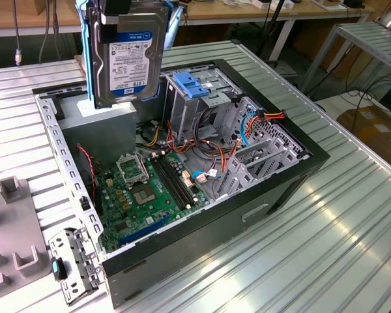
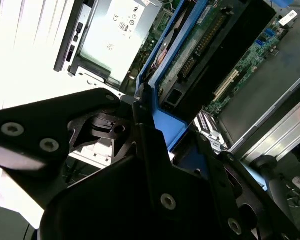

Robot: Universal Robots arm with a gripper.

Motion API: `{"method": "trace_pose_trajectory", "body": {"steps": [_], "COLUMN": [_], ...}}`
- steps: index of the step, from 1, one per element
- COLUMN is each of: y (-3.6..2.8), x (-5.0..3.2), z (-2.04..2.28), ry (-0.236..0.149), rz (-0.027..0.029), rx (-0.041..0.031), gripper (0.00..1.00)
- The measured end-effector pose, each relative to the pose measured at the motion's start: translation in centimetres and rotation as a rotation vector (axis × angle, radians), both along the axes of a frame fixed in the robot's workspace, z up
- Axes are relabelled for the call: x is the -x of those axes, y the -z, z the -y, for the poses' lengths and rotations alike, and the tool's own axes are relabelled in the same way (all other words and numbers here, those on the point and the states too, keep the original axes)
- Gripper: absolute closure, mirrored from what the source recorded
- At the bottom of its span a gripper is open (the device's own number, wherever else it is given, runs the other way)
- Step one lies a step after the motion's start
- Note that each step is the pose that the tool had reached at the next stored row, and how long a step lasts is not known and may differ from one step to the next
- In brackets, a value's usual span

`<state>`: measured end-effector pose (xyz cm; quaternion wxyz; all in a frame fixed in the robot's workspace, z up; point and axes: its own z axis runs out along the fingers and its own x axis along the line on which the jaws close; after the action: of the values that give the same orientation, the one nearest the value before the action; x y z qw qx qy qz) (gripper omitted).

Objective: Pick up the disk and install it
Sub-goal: 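Insert the disk into the insertion slot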

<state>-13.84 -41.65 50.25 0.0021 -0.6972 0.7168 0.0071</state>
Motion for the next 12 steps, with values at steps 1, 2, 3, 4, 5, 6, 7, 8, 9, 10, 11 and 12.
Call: {"method": "trace_pose_trajectory", "body": {"steps": [1, 2, 3, 4, 5, 6, 7, 8, 9, 10, 11, 12], "y": [0.0, 0.0, 0.0, 0.0, 0.01, 0.01, 0.0, 0.0, 0.0, 0.0, 0.0, 0.0], "x": [0.0, 0.0, 0.0, 0.0, 0.0, 0.0, 0.0, 0.0, 0.0, 0.0, 0.0, 0.0], "z": [0.14, 0.28, 0.38, 0.47, 0.65, 0.86, 1.01, 1.13, 1.24, 1.42, 1.65, 1.8], "ry": [0.0, 0.0, 0.0, 0.0, 0.0, 0.0, 0.0, 0.0, 0.0, 0.0, 0.0, 0.0], "rz": [0.0001, 0.0, 0.0, 0.0, 0.0001, 0.0001, 0.0, 0.0, 0.0001, 0.0, 0.0, 0.0], "rx": [0.0, 0.0, -0.0001, 0.0, -0.0001, -0.0001, 0.0, 0.0, 0.0, 0.0, 0.0, 0.0], "gripper": [0.63, 0.63, 0.63, 0.63, 0.63, 0.63, 0.63, 0.63, 0.63, 0.63, 0.63, 0.63]}}
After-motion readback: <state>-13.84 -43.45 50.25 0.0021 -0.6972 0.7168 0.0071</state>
